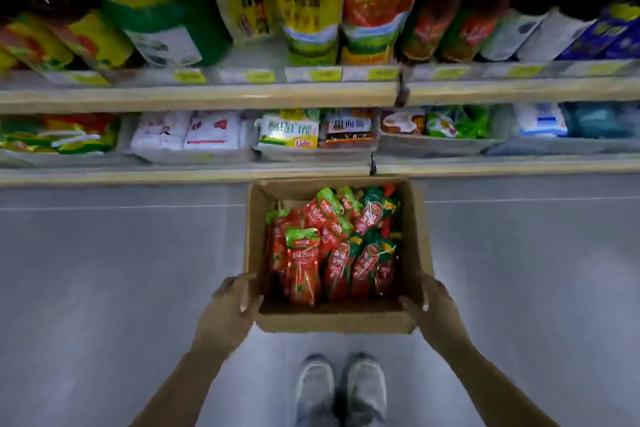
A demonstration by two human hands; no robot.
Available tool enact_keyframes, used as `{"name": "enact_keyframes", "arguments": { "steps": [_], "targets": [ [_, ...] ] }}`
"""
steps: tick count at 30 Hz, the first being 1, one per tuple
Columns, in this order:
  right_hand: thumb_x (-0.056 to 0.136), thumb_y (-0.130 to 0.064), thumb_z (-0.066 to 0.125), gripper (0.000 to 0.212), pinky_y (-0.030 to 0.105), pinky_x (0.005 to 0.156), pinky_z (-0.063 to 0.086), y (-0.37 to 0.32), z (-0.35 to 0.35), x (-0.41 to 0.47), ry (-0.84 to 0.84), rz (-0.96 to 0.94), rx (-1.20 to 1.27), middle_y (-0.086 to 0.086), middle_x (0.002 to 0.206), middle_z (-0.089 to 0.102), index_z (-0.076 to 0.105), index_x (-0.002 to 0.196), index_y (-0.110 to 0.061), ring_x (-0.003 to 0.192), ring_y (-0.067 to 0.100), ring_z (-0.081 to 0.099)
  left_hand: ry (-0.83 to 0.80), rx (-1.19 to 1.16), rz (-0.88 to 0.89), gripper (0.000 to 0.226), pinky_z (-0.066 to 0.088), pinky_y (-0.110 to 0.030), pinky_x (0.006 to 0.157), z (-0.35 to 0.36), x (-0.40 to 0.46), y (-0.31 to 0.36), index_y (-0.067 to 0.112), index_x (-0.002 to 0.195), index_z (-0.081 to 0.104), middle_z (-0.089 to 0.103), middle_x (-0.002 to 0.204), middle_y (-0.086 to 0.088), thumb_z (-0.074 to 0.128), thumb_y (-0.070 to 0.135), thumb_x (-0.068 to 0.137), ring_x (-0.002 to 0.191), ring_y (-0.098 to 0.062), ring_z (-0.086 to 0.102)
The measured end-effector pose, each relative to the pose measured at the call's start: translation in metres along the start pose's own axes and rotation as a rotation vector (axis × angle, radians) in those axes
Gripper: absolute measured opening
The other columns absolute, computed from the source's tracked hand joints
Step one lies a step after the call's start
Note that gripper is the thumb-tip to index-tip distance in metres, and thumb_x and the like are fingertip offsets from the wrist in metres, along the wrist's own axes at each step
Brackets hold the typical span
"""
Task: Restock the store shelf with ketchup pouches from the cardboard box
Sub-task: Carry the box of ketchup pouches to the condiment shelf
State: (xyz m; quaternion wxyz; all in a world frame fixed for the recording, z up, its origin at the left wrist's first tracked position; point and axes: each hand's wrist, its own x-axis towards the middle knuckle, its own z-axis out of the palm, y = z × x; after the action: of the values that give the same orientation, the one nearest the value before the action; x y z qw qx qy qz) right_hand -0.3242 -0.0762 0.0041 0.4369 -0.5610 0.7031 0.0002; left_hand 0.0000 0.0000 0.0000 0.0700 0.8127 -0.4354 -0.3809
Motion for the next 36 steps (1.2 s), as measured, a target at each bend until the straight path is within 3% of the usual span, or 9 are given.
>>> {"name": "enact_keyframes", "arguments": {
  "steps": [3, 6, 9, 12, 16, 20, 24, 28, 36],
  "targets": [
    [0.083, -0.026, 0.062, 0.068, 0.051, 0.094, 0.046, 0.031, 0.032, 0.053, 0.120, 0.006, -0.004, 0.011, 0.140, 0.041, 0.026, 0.141, -0.031, 0.120, 0.035, 0.044, 0.105, 0.131, -0.030, 0.059, 0.047, -0.046, 0.091, 0.044, 0.040, -0.028, 0.028, 0.142, 0.033, 0.035, 0.145, -0.008, 0.057, 0.035, 0.088, 0.123, -0.031, 0.045],
    [0.084, -0.032, 0.060, 0.079, 0.056, 0.095, 0.044, 0.059, 0.053, 0.093, 0.161, 0.061, -0.044, 0.005, 0.149, 0.030, 0.007, 0.140, -0.046, 0.126, 0.037, 0.040, 0.059, 0.113, -0.053, 0.078, 0.043, -0.051, 0.098, 0.087, 0.072, -0.048, 0.041, 0.146, 0.004, 0.020, 0.152, -0.010, 0.056, 0.037, 0.089, 0.128, -0.038, 0.039],
    [0.087, -0.030, 0.058, 0.087, 0.055, 0.091, 0.045, 0.082, 0.070, 0.114, 0.165, 0.015, -0.059, 0.009, 0.147, 0.036, -0.010, 0.138, -0.052, 0.118, 0.041, 0.049, 0.144, -0.023, 0.001, 0.084, 0.043, -0.049, 0.096, 0.104, 0.096, -0.062, 0.046, 0.142, -0.003, 0.039, 0.141, -0.018, 0.053, 0.011, 0.091, 0.117, -0.040, 0.051],
    [0.093, -0.016, 0.044, 0.086, 0.054, 0.082, 0.049, 0.096, 0.077, 0.125, 0.202, -0.030, -0.120, 0.025, 0.123, 0.057, -0.020, 0.131, -0.058, 0.097, 0.045, 0.060, 0.194, 0.033, 0.038, 0.089, 0.048, -0.045, 0.087, 0.102, 0.107, -0.072, 0.049, 0.141, -0.003, 0.058, 0.119, -0.020, 0.045, -0.003, 0.088, 0.098, -0.036, 0.060],
    [0.091, -0.007, 0.040, 0.086, 0.047, 0.075, 0.050, 0.094, 0.059, 0.125, 0.186, -0.037, -0.132, 0.029, 0.105, 0.062, -0.018, 0.130, -0.057, 0.086, 0.043, 0.061, 0.180, 0.046, 0.064, 0.085, 0.049, -0.039, 0.076, 0.083, 0.102, -0.062, 0.041, 0.144, 0.001, 0.065, 0.103, -0.021, 0.046, -0.003, 0.088, 0.079, -0.031, 0.062],
    [0.087, -0.002, 0.038, 0.089, 0.050, 0.081, 0.052, 0.077, 0.027, 0.126, 0.150, -0.083, -0.166, 0.024, 0.119, 0.059, -0.012, 0.132, -0.060, 0.094, 0.043, 0.060, 0.108, 0.139, 0.081, 0.082, 0.049, -0.045, 0.084, 0.051, 0.107, -0.039, 0.030, 0.147, 0.004, 0.064, 0.111, -0.021, 0.048, -0.003, 0.087, 0.089, -0.038, 0.063],
    [0.084, -0.005, 0.039, 0.090, 0.043, 0.073, 0.054, 0.070, -0.006, 0.106, 0.088, -0.047, -0.220, 0.022, 0.106, 0.062, -0.010, 0.124, -0.068, 0.089, 0.040, 0.061, -0.039, 0.237, 0.063, 0.083, 0.049, -0.039, 0.082, 0.019, 0.093, -0.010, 0.028, 0.148, -0.001, 0.061, 0.118, -0.020, 0.049, 0.001, 0.087, 0.095, -0.036, 0.061],
    [0.086, -0.011, 0.041, 0.071, 0.035, 0.072, 0.049, 0.080, -0.034, 0.052, 0.015, 0.108, -0.202, 0.017, 0.110, 0.062, 0.014, 0.140, -0.048, 0.095, 0.037, 0.060, -0.179, 0.350, 0.058, 0.087, 0.049, -0.035, 0.069, -0.004, 0.062, 0.029, 0.027, 0.148, -0.003, 0.063, 0.099, -0.019, 0.050, 0.001, 0.084, 0.082, -0.031, 0.061],
    [0.089, -0.015, 0.039, 0.056, 0.036, 0.079, 0.050, 0.123, -0.099, -0.070, 0.032, 0.297, -0.111, 0.018, 0.114, 0.061, 0.028, 0.141, -0.034, 0.099, 0.035, 0.059, -0.308, 0.382, 0.097, 0.088, 0.040, -0.026, 0.049, -0.010, -0.019, 0.117, 0.034, 0.147, 0.007, 0.061, 0.076, -0.014, 0.048, -0.007, 0.080, 0.058, -0.022, 0.054]
  ]
}}
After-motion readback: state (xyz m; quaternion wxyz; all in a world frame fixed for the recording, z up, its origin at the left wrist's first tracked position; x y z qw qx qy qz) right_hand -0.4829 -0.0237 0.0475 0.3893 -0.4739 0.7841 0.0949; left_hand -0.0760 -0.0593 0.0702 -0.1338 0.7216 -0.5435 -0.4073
